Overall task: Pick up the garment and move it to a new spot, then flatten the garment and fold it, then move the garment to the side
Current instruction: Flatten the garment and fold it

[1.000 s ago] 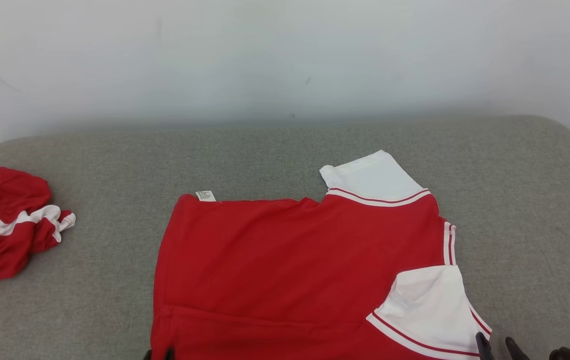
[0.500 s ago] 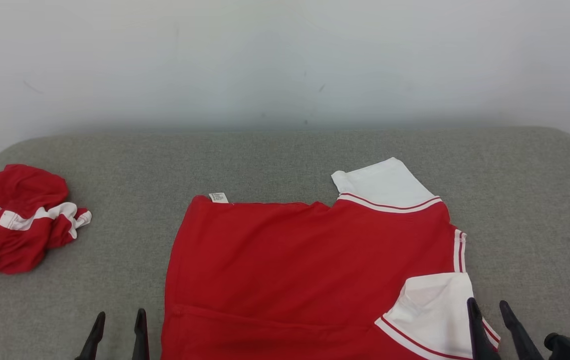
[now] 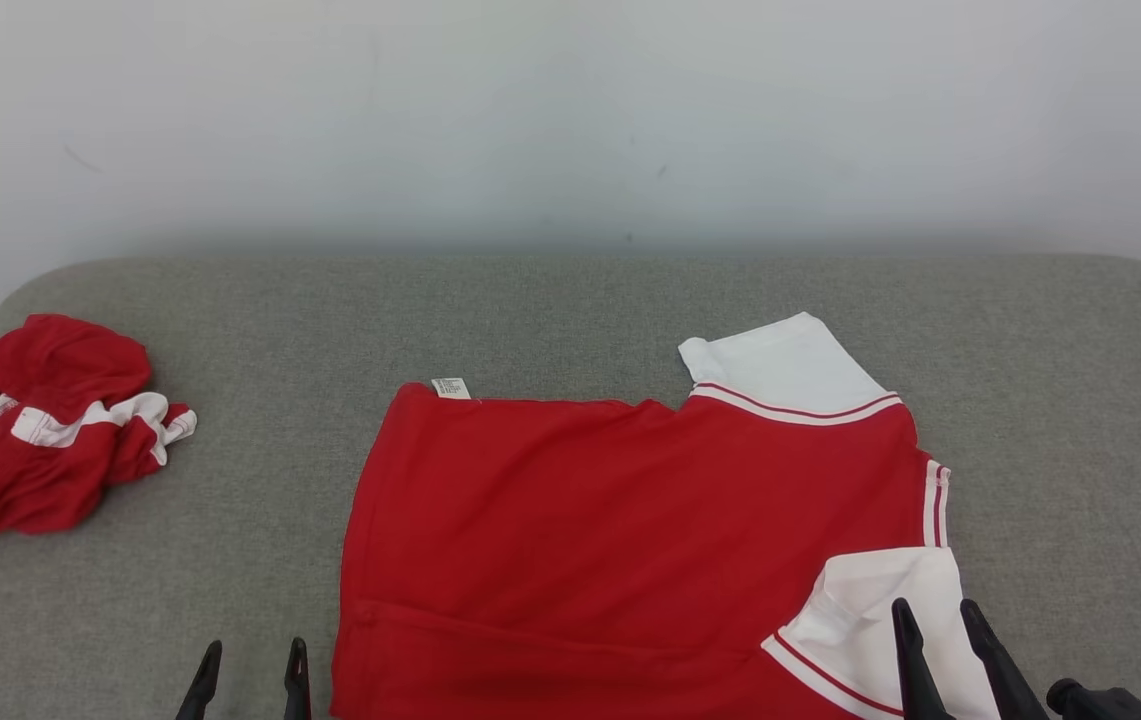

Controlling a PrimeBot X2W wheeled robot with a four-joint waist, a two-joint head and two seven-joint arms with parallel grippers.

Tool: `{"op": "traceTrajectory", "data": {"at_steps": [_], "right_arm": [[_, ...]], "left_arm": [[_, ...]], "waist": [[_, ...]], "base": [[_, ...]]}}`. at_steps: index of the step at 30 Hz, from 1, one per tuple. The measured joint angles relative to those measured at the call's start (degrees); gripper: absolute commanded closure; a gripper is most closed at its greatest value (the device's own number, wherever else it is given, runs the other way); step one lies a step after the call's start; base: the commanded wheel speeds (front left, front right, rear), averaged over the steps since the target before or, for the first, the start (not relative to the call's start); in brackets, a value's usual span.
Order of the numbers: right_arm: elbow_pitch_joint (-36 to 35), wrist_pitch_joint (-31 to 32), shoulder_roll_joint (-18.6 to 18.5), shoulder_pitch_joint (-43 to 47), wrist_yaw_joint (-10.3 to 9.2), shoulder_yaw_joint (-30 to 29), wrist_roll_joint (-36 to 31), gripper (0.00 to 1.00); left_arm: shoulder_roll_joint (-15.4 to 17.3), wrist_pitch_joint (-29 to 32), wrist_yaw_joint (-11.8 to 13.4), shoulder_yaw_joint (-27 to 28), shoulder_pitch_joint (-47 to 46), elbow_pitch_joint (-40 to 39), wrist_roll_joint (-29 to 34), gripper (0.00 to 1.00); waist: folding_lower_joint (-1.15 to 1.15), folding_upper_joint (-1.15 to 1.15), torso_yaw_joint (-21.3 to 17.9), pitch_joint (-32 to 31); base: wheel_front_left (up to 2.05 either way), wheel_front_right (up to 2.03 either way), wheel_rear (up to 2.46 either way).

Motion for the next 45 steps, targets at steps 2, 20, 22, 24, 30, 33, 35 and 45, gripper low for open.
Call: {"op": "traceTrajectory", "data": {"at_steps": [2,20,22,24,30,33,35,45], "right_arm": [[-0.1,0.0,0.1,-0.4,0.0,0.1,-0.4,0.0],[7.9,-0.1,-3.6,-29.8,0.0,6.4,-1.7,0.0],[9.5,-0.1,-3.6,-33.3,0.0,7.1,-1.4,0.0],[10.5,-0.1,-3.5,-35.9,0.0,7.7,-1.4,0.0],[12.8,-0.1,-4.0,-39.6,0.0,9.7,-0.8,0.0],[13.5,-0.1,-4.0,-39.8,0.0,10.3,-0.6,0.0],[13.8,-0.1,-4.3,-40.0,0.0,10.3,-0.6,0.0],[16.2,-0.1,-5.2,-41.9,0.0,11.5,-0.7,0.0]], "left_arm": [[0.0,0.0,0.0,-0.2,-0.9,1.1,0.5,0.0],[9.3,1.2,-0.5,-12.2,-37.0,26.0,-9.9,0.0],[9.9,1.4,-0.5,-13.9,-41.1,29.3,-11.9,0.0],[10.4,1.8,-0.5,-15.8,-44.8,32.3,-13.1,0.0],[11.2,4.1,-0.5,-20.3,-52.5,42.0,-18.5,0.0],[11.4,3.5,-0.5,-22.5,-55.0,45.5,-21.5,0.0],[11.5,2.9,-0.5,-23.9,-55.6,46.5,-22.3,0.0],[12.1,2.9,-0.5,-29.8,-58.9,51.0,-27.7,1.0]], "waist": [[0.0,0.0,-0.1,0.4],[0.02,0.01,-3.5,11.8],[0.02,0.01,-4.1,13.5],[0.03,0.01,-4.6,15.1],[0.03,0.01,-5.9,19.2],[0.02,0.02,-6.8,20.8],[0.02,0.01,-7.3,21.1],[0.0,0.01,-7.9,21.4]], "base": [[0.0,0.0,0.0],[0.0,0.0,0.0],[0.0,0.0,0.0],[0.0,0.0,0.0],[0.0,0.0,0.0],[0.0,0.0,0.0],[0.0,0.0,0.0],[0.0,0.0,0.0]]}}
